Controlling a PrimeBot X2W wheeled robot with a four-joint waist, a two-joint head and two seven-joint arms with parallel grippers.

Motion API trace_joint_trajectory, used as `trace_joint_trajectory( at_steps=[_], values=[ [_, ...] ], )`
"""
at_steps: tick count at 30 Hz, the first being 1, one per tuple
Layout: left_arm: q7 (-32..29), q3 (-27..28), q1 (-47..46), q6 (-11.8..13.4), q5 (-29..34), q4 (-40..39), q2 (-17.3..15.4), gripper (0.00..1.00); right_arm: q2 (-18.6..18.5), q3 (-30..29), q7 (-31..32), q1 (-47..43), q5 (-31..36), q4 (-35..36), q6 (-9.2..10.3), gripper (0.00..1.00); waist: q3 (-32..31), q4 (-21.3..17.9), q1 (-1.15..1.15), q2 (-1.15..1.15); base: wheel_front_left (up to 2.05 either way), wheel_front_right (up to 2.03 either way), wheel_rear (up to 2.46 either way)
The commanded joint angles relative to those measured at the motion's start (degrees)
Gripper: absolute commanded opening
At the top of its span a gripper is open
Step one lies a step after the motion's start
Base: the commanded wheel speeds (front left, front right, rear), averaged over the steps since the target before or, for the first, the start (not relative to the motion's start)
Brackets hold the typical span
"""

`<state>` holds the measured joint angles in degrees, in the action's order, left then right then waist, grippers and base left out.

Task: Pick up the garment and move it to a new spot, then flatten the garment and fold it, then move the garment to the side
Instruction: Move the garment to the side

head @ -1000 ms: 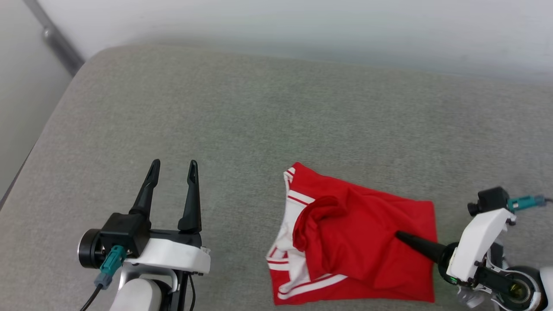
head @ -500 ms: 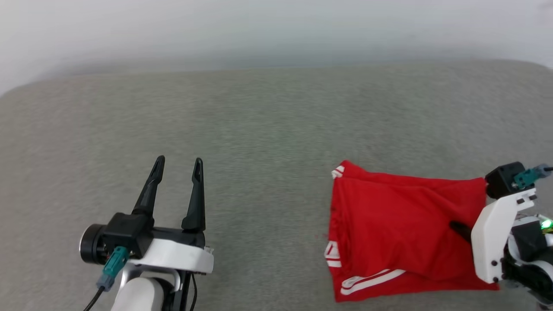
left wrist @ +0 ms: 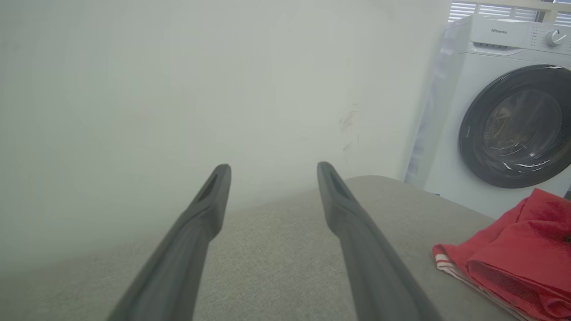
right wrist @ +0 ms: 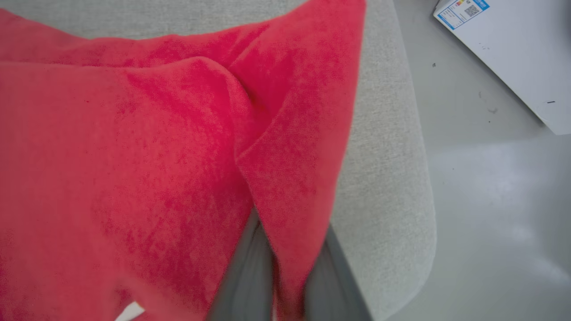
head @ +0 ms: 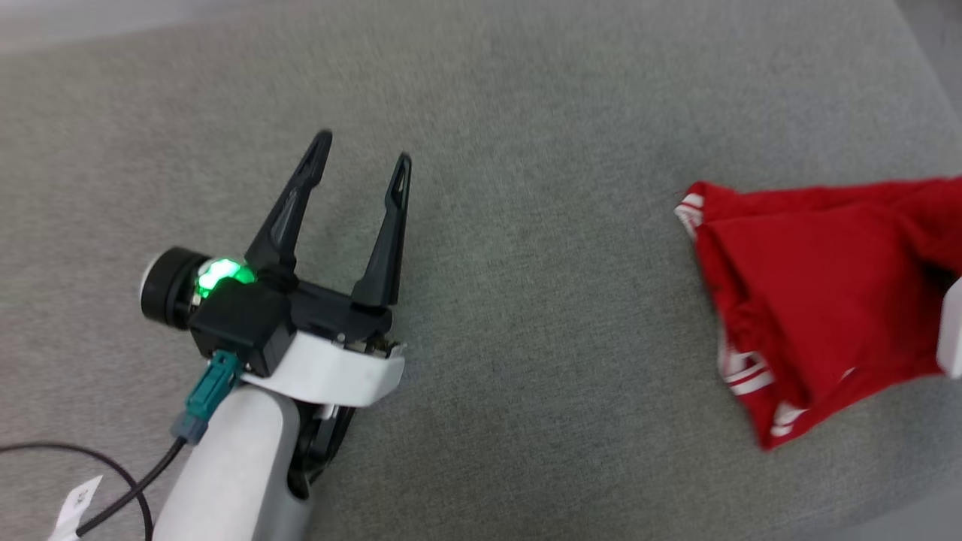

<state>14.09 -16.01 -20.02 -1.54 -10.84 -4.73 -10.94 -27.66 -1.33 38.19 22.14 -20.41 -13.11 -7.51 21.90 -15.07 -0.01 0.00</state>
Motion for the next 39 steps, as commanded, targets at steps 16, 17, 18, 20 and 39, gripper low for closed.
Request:
trace_joint_trajectory(
  at_steps=[16,17,18,20,39],
  values=[
    [-3.1,-3.0,-9.4,-2.4,3.1,-4.0,-2.8,1.00,3.5,-22.4,-23.2,19.7,16.0,-24.6,0.06,0.00,18.4,-0.6,0.01,0.00,0.00,0.00,0.00],
    [-3.1,-3.0,-9.4,-2.4,3.1,-4.0,-2.8,1.00,3.5,-22.4,-23.2,19.7,16.0,-24.6,0.06,0.00,18.4,-0.6,0.01,0.00,0.00,0.00,0.00],
    [-3.2,-3.0,-9.5,-2.4,3.1,-4.1,-2.9,1.00,4.4,-23.3,-24.1,20.2,16.6,-25.8,0.05,0.17,18.4,-0.6,0.01,0.00,0.00,0.00,0.00],
    [-3.6,-2.9,-9.5,-2.4,2.9,-4.2,-3.2,1.00,5.2,-24.6,-26.4,20.7,18.6,-27.5,0.05,1.00,18.3,-0.7,0.01,0.00,0.00,0.00,0.00],
    [-1.6,0.3,1.0,2.1,-1.8,0.4,-2.5,1.00,11.7,-23.2,-35.0,8.4,27.7,-20.5,0.06,1.00,1.4,-1.1,0.01,0.00,0.00,0.00,0.00]
  ],
)
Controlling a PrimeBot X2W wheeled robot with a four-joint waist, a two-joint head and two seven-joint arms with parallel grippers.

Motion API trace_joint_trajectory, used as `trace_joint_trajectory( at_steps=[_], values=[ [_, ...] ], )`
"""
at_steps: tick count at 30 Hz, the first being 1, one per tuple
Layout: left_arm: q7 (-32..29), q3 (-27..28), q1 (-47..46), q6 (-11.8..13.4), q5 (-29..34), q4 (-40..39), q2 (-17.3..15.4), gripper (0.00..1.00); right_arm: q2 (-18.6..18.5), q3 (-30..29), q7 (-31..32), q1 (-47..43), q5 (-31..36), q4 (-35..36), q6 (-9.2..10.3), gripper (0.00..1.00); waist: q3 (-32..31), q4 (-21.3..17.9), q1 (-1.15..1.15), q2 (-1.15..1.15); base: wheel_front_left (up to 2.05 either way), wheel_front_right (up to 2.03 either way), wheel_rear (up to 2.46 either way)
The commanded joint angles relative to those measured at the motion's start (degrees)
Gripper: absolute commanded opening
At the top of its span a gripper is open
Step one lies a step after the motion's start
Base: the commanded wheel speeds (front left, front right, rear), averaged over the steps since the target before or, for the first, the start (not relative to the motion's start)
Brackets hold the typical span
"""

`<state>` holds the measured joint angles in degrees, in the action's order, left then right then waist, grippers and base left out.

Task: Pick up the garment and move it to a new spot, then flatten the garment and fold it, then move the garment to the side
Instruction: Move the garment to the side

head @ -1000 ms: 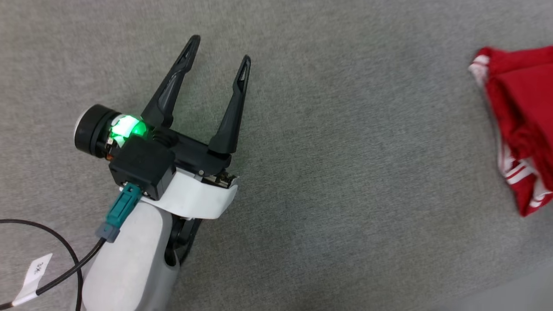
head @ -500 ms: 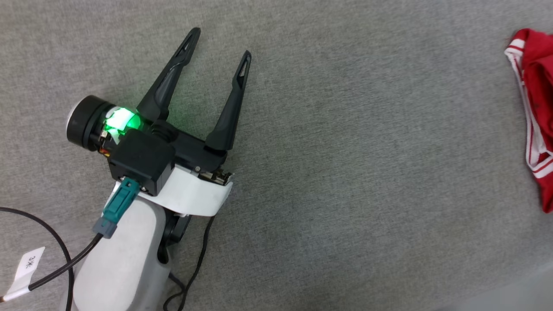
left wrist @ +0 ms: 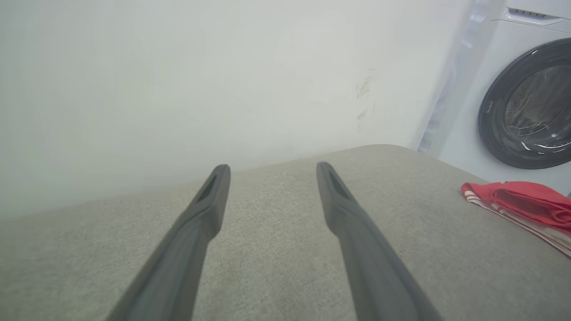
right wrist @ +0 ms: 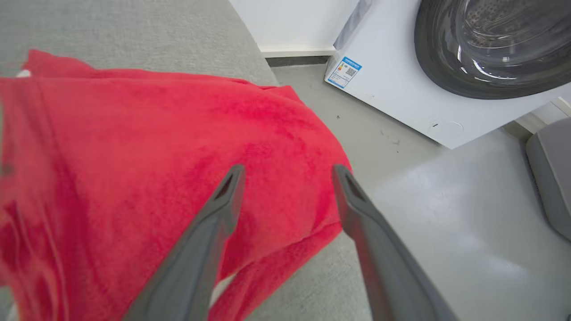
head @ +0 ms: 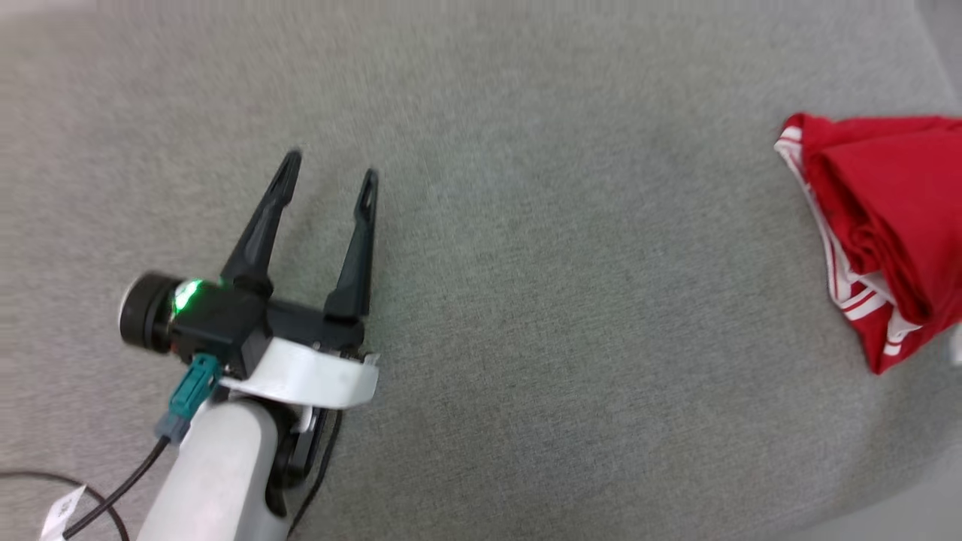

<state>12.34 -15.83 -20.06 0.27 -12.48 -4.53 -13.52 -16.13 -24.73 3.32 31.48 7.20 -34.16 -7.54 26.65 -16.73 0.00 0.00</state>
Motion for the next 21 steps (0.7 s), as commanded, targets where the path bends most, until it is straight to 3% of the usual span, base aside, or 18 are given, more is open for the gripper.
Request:
trace_joint_trajectory(
  at_steps=[1,10,21],
  values=[
    [0.4,0.4,1.9,0.5,-0.6,0.6,0.3,1.00,1.4,1.0,0.2,-2.7,-0.8,2.3,0.09,1.00,-4.5,0.8,0.00,0.00,0.00,0.00,0.00],
    [1.1,2.4,8.3,2.7,-4.0,3.2,1.5,1.00,8.3,10.2,2.3,-17.5,-5.8,19.6,0.08,1.00,-11.2,4.8,0.00,0.00,0.00,0.00,0.00],
    [2.2,3.5,10.6,3.7,-5.0,8.0,2.4,1.00,11.6,17.3,0.0,-25.3,-9.4,33.7,0.08,1.00,-15.6,13.7,0.00,0.00,0.00,0.00,0.00]
  ],
)
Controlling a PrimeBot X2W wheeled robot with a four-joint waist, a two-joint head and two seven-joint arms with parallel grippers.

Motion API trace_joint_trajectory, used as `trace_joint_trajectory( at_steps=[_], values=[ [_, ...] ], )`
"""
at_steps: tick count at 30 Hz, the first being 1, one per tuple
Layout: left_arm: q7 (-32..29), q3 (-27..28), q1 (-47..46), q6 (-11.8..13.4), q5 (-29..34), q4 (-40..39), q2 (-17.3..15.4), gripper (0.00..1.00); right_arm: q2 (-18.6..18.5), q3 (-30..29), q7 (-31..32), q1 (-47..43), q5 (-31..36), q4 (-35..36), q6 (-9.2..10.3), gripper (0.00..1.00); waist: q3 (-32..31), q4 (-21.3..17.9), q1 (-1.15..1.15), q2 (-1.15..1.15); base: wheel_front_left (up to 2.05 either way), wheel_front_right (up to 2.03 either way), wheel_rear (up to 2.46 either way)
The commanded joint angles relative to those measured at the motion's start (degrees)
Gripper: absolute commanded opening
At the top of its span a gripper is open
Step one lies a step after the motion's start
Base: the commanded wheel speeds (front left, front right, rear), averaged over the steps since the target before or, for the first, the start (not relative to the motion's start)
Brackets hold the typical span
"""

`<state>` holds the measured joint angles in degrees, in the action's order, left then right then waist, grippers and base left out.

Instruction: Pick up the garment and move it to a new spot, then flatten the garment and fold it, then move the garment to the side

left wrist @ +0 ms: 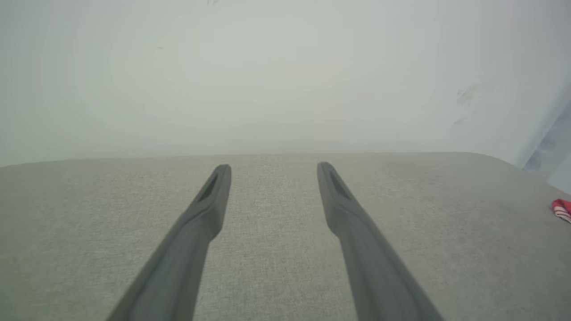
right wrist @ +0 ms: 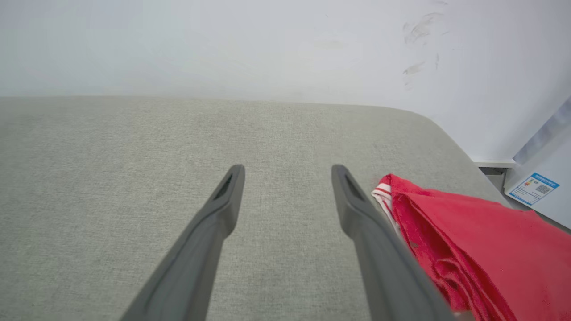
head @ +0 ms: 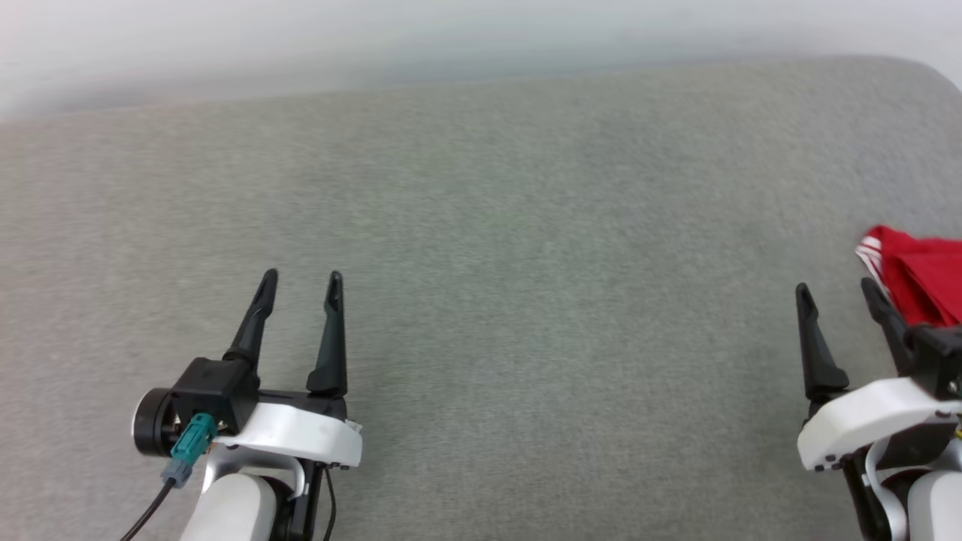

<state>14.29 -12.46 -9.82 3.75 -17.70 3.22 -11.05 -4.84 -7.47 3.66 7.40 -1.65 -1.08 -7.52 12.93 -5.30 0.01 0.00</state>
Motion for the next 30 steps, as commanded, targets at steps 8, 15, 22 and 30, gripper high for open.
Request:
trace_joint_trajectory(
  at_steps=[8,15,22,30],
  values=[
    [0.7,1.2,3.3,1.1,1.3,4.1,-1.3,1.00,1.6,1.9,-3.9,-7.5,-0.6,7.8,0.05,1.00,-6.7,4.4,-0.01,0.00,0.00,0.00,0.00],
    [0.9,0.6,7.1,0.9,1.7,6.0,-1.8,1.00,2.0,2.7,-4.2,-13.3,-1.4,10.1,0.05,1.00,-11.3,3.7,-0.01,0.00,0.00,0.00,0.00],
    [0.9,-0.3,9.2,0.7,1.8,6.6,-1.5,1.00,2.0,3.1,-3.2,-15.6,-1.9,10.0,0.05,1.00,-13.3,4.3,-0.01,0.00,0.00,0.00,0.00],
    [1.0,-0.8,9.2,0.5,1.4,6.7,-1.2,1.00,2.1,3.4,-2.5,-15.7,-1.6,10.4,0.05,1.00,-13.2,4.8,-0.01,0.00,0.00,0.00,0.00]
  ],
)
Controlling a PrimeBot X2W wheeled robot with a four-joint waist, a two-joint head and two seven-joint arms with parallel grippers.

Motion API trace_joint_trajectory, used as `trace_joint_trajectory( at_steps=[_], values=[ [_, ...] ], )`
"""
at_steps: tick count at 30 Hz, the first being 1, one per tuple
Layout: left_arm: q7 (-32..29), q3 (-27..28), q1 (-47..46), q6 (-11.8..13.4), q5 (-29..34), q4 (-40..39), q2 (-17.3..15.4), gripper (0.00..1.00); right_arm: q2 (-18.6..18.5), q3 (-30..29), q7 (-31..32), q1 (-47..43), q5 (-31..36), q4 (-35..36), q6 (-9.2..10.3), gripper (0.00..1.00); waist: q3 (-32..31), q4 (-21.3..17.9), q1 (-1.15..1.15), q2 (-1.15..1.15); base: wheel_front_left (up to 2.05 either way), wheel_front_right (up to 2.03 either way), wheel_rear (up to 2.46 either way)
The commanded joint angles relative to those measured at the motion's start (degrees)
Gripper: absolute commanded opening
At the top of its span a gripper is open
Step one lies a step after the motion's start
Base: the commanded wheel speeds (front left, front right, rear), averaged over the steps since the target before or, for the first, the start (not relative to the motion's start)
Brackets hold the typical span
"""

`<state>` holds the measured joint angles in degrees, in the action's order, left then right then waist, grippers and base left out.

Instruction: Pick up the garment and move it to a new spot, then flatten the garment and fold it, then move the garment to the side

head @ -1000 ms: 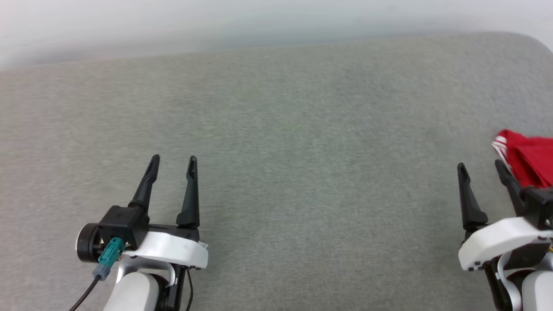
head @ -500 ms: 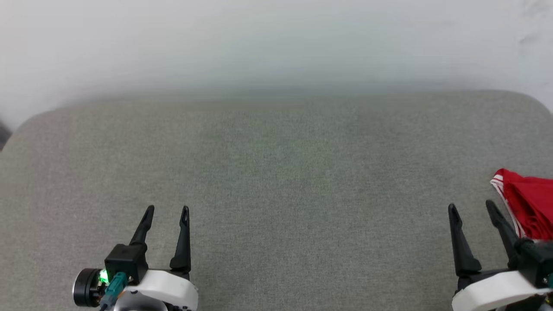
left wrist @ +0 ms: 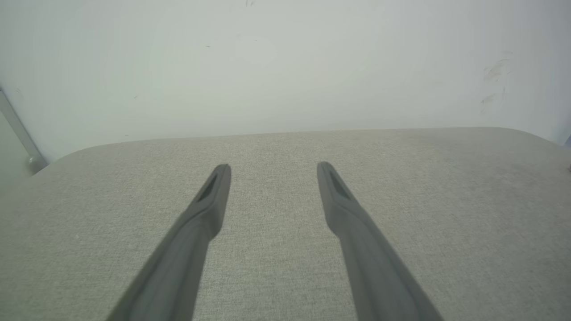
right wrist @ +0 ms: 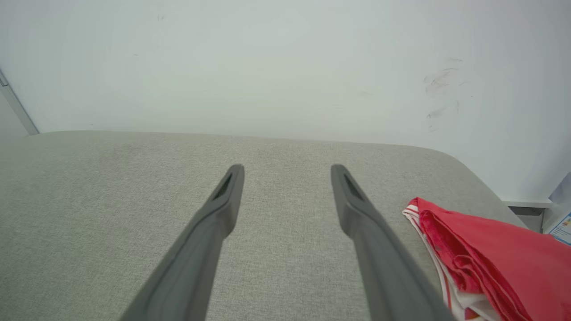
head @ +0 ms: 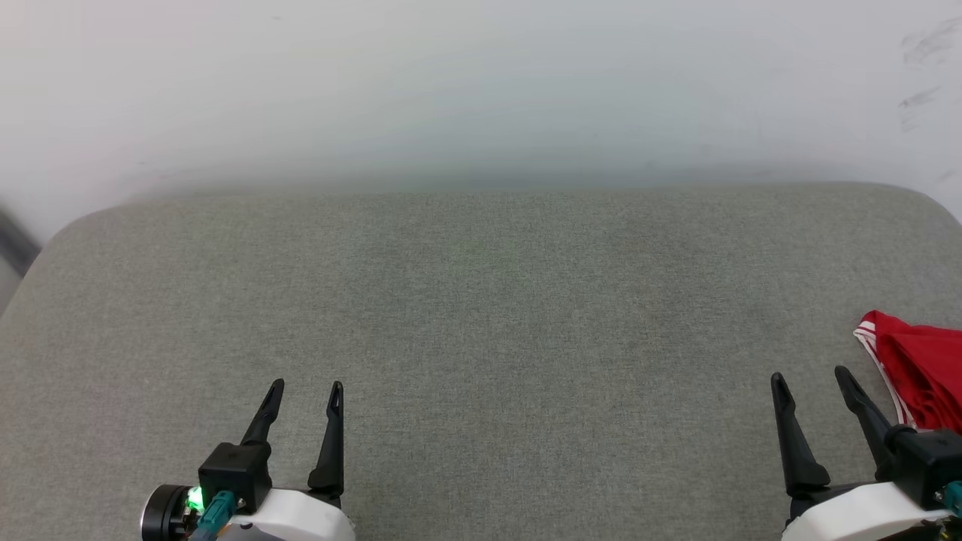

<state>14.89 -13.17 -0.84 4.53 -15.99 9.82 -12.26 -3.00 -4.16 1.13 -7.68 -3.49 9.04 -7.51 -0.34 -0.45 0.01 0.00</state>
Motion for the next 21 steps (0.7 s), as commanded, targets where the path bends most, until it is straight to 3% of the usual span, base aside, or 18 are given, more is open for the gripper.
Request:
trace_joint_trajectory(
  at_steps=[1,16,17,21],
  values=[
    [0.4,-0.1,0.2,-0.3,-0.3,0.2,0.0,1.00,0.2,0.1,0.1,-0.6,0.0,0.2,0.04,1.00,0.1,0.0,-0.01,0.00,0.00,0.00,0.00],
    [0.4,0.2,-0.5,-0.2,-0.5,-0.7,-0.3,1.00,0.2,0.5,-0.8,0.4,-0.2,-0.3,0.04,1.00,1.2,-0.2,-0.01,0.00,0.00,0.00,0.00],
    [-0.1,0.1,0.0,-0.1,-0.4,-0.2,0.0,0.00,0.0,0.6,-0.6,0.1,-0.5,-0.6,-0.01,0.00,1.3,-0.2,-0.01,0.00,0.00,0.00,0.00],
    [-0.4,0.2,0.5,-0.3,-1.6,0.8,0.5,0.00,0.0,0.9,-0.7,-0.1,-1.8,-1.8,-0.01,0.00,1.3,-0.2,-0.01,0.00,0.00,0.00,0.00]
  ],
)
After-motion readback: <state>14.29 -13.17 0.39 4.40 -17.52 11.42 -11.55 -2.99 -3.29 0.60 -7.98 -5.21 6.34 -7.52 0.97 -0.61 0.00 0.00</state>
